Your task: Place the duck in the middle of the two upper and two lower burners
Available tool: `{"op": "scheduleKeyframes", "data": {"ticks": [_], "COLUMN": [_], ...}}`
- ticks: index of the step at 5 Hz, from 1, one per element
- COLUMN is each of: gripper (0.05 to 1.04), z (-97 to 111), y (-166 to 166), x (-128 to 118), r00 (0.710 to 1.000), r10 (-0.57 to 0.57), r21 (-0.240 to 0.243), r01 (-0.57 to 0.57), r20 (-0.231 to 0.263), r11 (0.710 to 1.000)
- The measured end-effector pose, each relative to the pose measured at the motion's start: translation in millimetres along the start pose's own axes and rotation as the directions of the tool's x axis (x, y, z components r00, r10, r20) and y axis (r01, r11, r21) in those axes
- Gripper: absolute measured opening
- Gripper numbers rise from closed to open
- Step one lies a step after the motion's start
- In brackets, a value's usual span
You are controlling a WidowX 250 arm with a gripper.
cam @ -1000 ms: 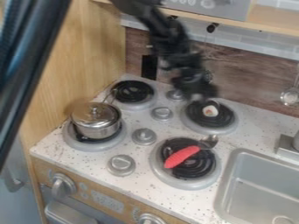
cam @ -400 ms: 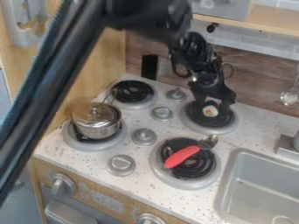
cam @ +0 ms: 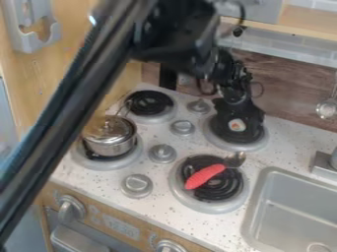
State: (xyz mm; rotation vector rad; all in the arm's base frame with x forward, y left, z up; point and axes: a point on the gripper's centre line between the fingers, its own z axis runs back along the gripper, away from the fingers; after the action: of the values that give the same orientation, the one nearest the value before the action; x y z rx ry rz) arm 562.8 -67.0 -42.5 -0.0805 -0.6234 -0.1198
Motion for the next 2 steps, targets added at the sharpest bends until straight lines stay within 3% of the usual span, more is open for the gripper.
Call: {"op": "scheduleKeyframes", "data": {"ticks": [1,2], "gripper": [0.664,0.598], "z": [-0.9,-1.6], "y": [-0.5,-0.1], "x": [1.4,-1.8], "r00": [1.000,1.000], "r10": [0.001,-0.013], "r21": [0.006,0.017], "r01": [-0.001,0.013], "r20": [0.002,-0.002], "r11": [1.000,1.000]}}
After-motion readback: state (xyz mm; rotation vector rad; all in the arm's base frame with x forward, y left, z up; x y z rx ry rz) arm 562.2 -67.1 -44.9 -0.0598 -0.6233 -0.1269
